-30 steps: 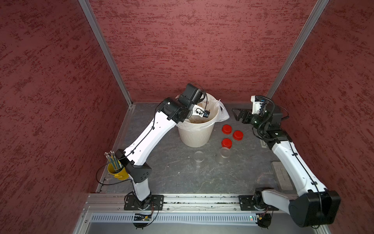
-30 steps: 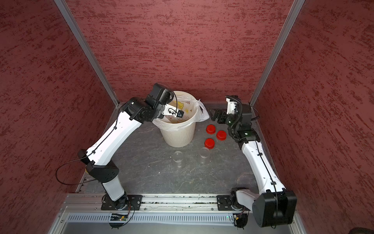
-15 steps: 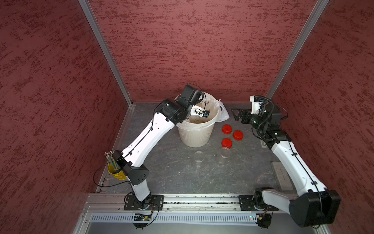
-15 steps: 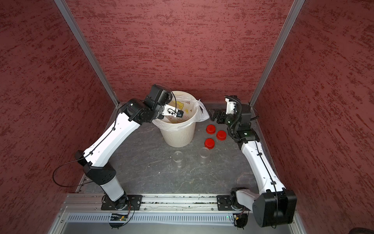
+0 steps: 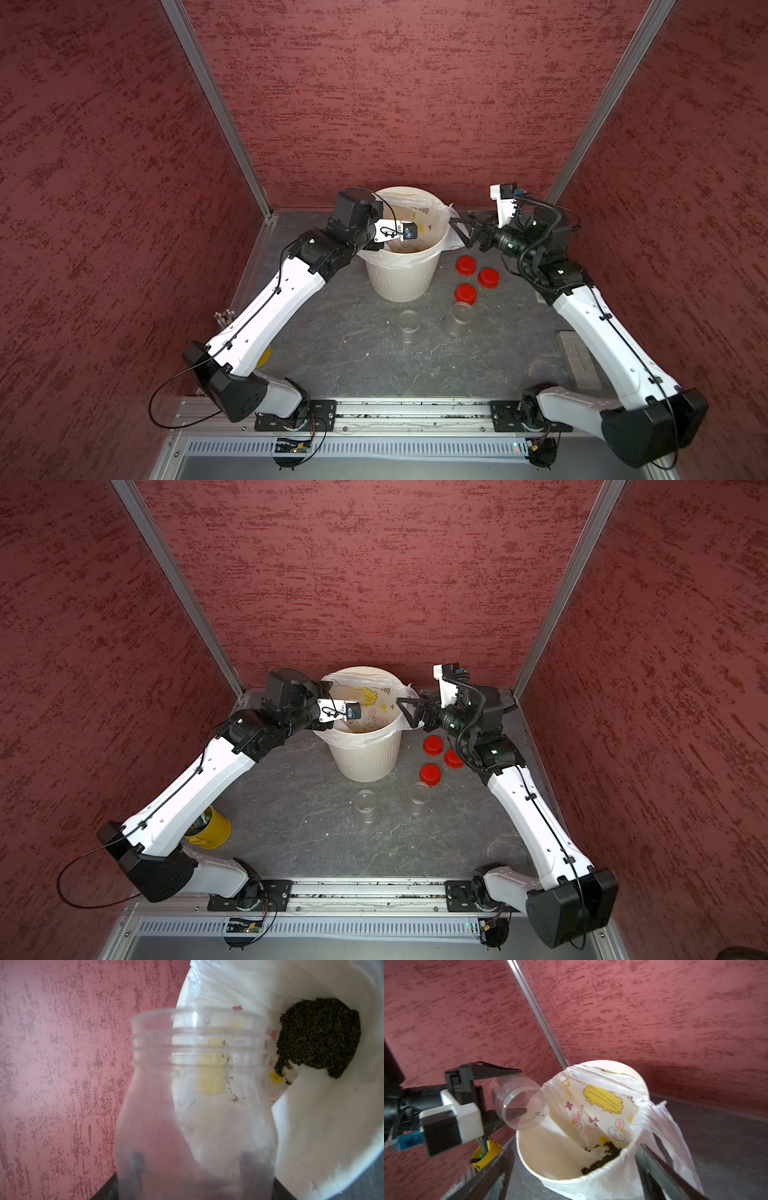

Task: Empty moldy tea leaves from jars
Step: Pour the moldy tea leaves from the jar into the trash bin, then place the jar at the center of the board.

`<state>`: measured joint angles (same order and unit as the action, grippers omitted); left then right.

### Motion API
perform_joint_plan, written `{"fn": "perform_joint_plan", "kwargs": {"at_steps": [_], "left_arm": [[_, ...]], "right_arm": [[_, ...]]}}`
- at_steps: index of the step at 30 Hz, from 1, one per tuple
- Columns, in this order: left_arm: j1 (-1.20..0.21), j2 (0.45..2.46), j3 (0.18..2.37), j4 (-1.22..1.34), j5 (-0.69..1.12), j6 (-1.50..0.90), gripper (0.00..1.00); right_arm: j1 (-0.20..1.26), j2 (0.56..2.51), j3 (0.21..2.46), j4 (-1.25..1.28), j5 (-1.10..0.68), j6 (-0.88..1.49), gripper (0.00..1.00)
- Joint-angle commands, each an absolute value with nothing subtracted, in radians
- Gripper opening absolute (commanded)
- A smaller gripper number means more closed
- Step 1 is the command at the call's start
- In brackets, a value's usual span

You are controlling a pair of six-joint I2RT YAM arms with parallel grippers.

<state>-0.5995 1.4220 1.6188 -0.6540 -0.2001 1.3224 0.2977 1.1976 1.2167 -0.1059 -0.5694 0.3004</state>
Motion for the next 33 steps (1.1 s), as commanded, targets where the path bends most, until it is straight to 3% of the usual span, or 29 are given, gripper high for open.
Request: {"fn": "perform_joint_plan", "kwargs": {"at_steps": [1, 20, 33], "left_arm": [[-0.581, 1.395, 1.602, -0.540, -0.081, 1.248, 0.71], [-0.557, 1.321, 1.533, -0.522, 0.039, 1.198, 0.72], [-0.553, 1.315, 1.523, -0.524, 0.057, 1.195, 0.72]], "right_arm": [[0.339, 1.218, 1.242, -0.044, -0.648, 0.291, 0.92], [0.412, 1.342, 1.335, 0.000, -0.753, 0.313, 0.64], [0.438, 1.419, 1.408, 0.003, -0.753, 0.313, 0.56]]}}
